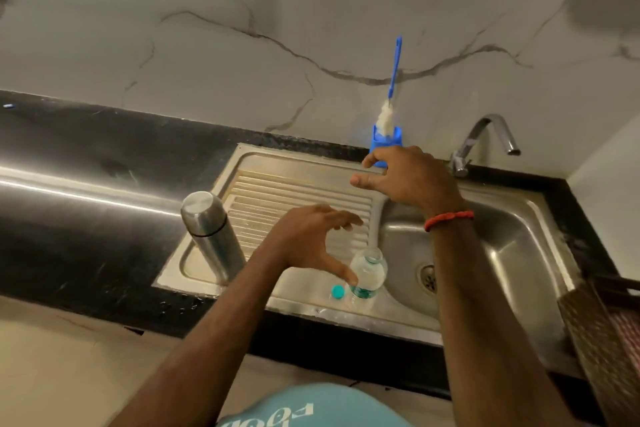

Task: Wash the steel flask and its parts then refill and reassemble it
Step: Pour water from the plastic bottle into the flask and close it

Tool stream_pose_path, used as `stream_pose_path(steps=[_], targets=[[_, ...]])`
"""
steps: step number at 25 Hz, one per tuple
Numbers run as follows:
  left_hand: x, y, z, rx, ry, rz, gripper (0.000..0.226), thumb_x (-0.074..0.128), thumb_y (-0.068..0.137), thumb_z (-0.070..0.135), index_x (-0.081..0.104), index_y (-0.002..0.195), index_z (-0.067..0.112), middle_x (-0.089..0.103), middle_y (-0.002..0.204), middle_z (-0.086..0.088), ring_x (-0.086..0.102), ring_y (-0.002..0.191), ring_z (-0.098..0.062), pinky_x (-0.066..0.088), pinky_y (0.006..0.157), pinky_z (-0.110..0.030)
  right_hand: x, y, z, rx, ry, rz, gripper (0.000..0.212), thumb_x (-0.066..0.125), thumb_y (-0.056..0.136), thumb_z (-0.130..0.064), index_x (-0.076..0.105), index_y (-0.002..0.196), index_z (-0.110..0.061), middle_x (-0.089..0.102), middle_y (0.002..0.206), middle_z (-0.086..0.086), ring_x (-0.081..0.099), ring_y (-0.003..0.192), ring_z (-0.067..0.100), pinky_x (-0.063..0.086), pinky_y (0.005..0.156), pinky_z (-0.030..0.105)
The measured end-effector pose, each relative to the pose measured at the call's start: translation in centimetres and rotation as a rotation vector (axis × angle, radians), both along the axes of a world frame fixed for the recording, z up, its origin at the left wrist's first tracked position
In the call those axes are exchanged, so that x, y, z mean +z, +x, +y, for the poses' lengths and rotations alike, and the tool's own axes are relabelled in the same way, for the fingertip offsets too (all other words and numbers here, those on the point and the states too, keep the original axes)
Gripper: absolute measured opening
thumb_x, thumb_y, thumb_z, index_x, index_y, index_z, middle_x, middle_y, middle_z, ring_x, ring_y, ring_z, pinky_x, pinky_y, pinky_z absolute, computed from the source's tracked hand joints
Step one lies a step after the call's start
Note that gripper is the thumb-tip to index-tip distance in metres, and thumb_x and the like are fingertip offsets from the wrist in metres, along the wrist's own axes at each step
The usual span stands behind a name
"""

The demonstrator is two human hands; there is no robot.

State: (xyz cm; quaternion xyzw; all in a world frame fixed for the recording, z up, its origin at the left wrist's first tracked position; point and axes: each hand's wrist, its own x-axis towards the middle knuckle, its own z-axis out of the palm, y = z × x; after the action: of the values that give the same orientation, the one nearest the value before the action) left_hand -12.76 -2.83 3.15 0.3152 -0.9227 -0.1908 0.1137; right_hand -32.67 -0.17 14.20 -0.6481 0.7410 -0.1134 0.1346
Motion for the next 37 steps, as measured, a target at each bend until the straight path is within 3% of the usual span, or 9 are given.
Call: stream_pose_path(steps=[3, 6, 10, 15, 18, 22, 26, 30, 37], targets=[[-2.0, -1.9, 0.4, -0.096, 0.176, -0.157, 0.117, 0.085, 0.051, 0.076, 0.038, 0.152, 0.039, 0.056, 0.143, 0.018, 0.046, 0.128, -0.006, 0.042, 0.102, -0.031, -1.5, -2.0, 0.4, -0.021, 0.067, -0.006, 0.060, 0.063, 0.076, -0.075, 0.062, 0.118, -0.033, 0.066, 0.106, 0.001, 0.062, 0.096, 0.022, 0.052, 0.089, 0.042], [-4.2, -3.2, 0.7, -0.110, 0.294, -0.119, 0.113, 0.093, 0.055, 0.061, 0.040, 0.151, 0.035, 0.055, 0.146, 0.012, 0.046, 0.131, -0.009, 0.038, 0.107, -0.031, -2.7, -3.0, 0.6, -0.018, 0.124, -0.033, 0.059, 0.066, 0.076, -0.072, 0.061, 0.119, -0.032, 0.063, 0.105, 0.000, 0.060, 0.095, 0.020, 0.050, 0.084, 0.038], [-5.6, -4.0, 1.3, -0.063, 0.376, 0.072, 0.080, 0.095, 0.062, 0.043, 0.060, 0.131, 0.026, 0.067, 0.125, 0.011, 0.061, 0.109, -0.008, 0.052, 0.097, -0.037, -4.7, -3.6, 0.5, 0.011, 0.206, -0.143, 0.056, 0.069, 0.078, -0.067, 0.062, 0.119, -0.030, 0.063, 0.111, -0.002, 0.060, 0.100, 0.019, 0.052, 0.089, 0.040], [-3.6, -2.1, -0.4, 0.150, 0.356, 0.438, 0.071, 0.098, 0.060, 0.025, 0.061, 0.120, 0.026, 0.067, 0.112, 0.015, 0.064, 0.104, -0.004, 0.055, 0.081, -0.020, -8.3, -3.5, 0.3, 0.012, 0.288, -0.177, 0.036, 0.066, 0.089, -0.053, 0.065, 0.114, -0.027, 0.064, 0.105, -0.003, 0.062, 0.095, 0.017, 0.052, 0.085, 0.037], [-2.9, -0.4, -1.8, 0.212, 0.262, 0.462, 0.073, 0.096, 0.065, 0.026, 0.055, 0.125, 0.021, 0.064, 0.115, 0.012, 0.062, 0.104, -0.005, 0.053, 0.082, -0.018, -11.3, -2.1, 0.0, 0.023, 0.364, -0.219, 0.020, 0.066, 0.094, -0.038, 0.066, 0.112, -0.028, 0.067, 0.115, 0.000, 0.062, 0.094, 0.014, 0.051, 0.090, 0.037], [-3.4, 1.4, -1.8, 0.361, 0.264, 0.490, 0.074, 0.097, 0.063, 0.033, 0.054, 0.122, 0.023, 0.064, 0.111, 0.014, 0.063, 0.100, -0.005, 0.055, 0.077, -0.015, -15.9, 1.2, 0.3, 0.150, 0.442, -0.128, 0.038, 0.079, 0.082, -0.038, 0.067, 0.116, -0.028, 0.061, 0.122, -0.005, 0.058, 0.103, 0.014, 0.047, 0.092, 0.033], [-4.0, 2.4, -1.2, 0.452, 0.340, 0.512, 0.071, 0.091, 0.065, 0.048, 0.059, 0.123, 0.023, 0.068, 0.110, 0.012, 0.067, 0.096, -0.004, 0.055, 0.075, -0.013, -20.2, 4.6, 1.1, 0.228, 0.486, 0.085, 0.048, 0.083, 0.074, -0.044, 0.066, 0.110, -0.018, 0.063, 0.120, 0.008, 0.061, 0.108, 0.029, 0.052, 0.094, 0.040], [-4.2, 3.0, -1.0, 0.477, 0.358, 0.494, 0.078, 0.082, 0.064, 0.063, 0.060, 0.126, 0.021, 0.070, 0.114, 0.008, 0.069, 0.098, -0.009, 0.058, 0.080, -0.018, -21.8, 5.2, 1.6, 0.278, 0.424, 0.190, 0.045, 0.084, 0.074, -0.028, 0.064, 0.111, -0.013, 0.060, 0.120, 0.014, 0.059, 0.112, 0.033, 0.052, 0.094, 0.039], [-4.7, 3.2, -0.9, 0.474, 0.393, 0.432, 0.079, 0.084, 0.061, 0.063, 0.060, 0.124, 0.021, 0.070, 0.115, 0.008, 0.068, 0.101, -0.011, 0.061, 0.083, -0.025, -15.0, 1.7, -0.5, 0.008, 0.140, -0.324, 0.026, 0.080, 0.077, -0.015, 0.072, 0.102, -0.017, 0.071, 0.098, 0.004, 0.070, 0.082, 0.016, 0.061, 0.079, 0.036]])
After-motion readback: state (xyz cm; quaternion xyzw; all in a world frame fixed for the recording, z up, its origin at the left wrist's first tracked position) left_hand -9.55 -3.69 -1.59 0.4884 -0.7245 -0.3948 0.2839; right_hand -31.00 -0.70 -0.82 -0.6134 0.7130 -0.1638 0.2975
